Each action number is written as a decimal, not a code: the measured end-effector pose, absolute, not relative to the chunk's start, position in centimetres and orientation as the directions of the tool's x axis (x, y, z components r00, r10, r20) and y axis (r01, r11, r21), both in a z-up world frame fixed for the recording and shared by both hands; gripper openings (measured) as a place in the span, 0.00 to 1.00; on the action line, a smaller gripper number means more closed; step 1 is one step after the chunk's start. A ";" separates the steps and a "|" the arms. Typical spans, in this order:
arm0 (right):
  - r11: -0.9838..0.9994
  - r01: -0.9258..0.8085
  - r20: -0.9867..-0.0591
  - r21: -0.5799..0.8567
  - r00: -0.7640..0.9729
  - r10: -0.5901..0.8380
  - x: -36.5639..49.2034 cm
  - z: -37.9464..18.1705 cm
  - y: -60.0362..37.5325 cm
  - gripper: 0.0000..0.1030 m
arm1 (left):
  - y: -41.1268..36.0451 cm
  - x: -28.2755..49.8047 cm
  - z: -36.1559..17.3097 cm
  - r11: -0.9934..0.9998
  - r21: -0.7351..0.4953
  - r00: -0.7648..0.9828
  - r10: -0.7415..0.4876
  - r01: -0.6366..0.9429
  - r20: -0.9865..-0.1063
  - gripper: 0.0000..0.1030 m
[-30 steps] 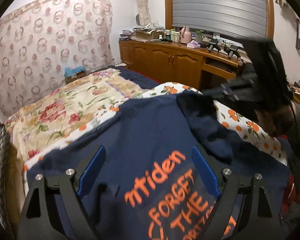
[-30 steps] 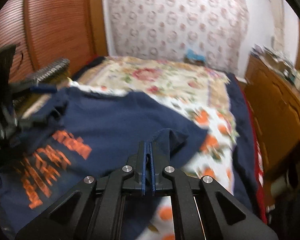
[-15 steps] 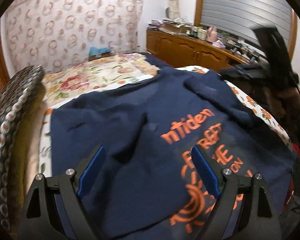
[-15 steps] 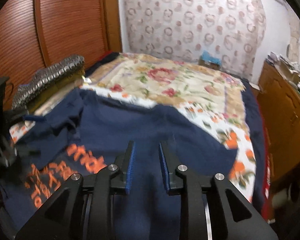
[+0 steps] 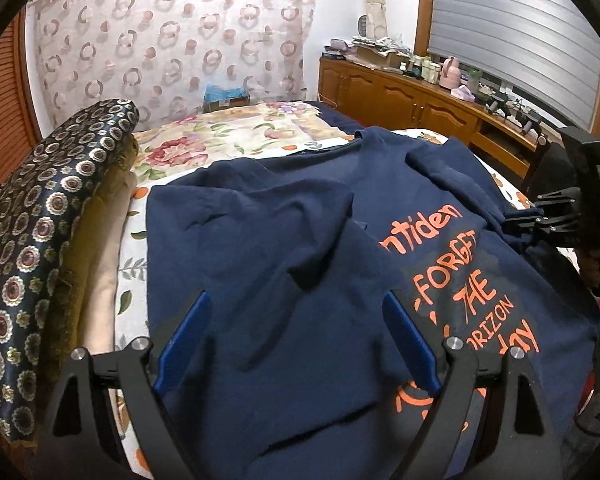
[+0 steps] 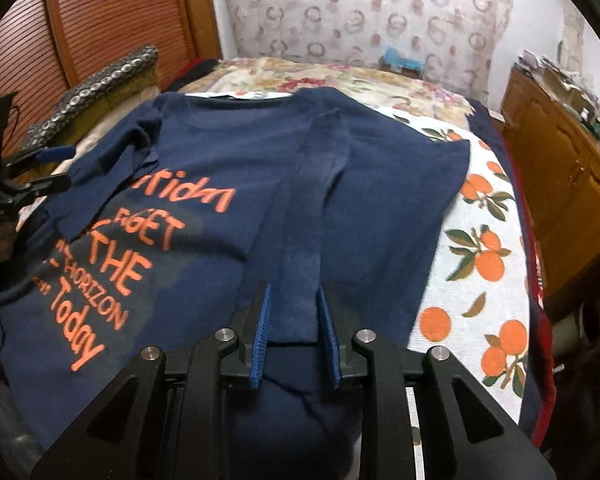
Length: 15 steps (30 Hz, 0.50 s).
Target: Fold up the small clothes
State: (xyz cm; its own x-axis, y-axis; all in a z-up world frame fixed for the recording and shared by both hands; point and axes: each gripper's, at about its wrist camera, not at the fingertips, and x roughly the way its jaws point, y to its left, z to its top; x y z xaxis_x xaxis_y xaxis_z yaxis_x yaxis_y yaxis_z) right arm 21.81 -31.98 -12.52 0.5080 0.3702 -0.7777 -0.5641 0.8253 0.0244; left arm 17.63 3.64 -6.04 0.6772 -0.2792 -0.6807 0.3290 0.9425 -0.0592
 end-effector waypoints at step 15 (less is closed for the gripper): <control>0.773 -0.634 -0.697 0.040 0.536 0.476 22.7 -9.3 -29.8 0.28 | 4.2 17.5 -5.2 0.953 -0.033 0.704 -0.246 0.303 -0.666 0.85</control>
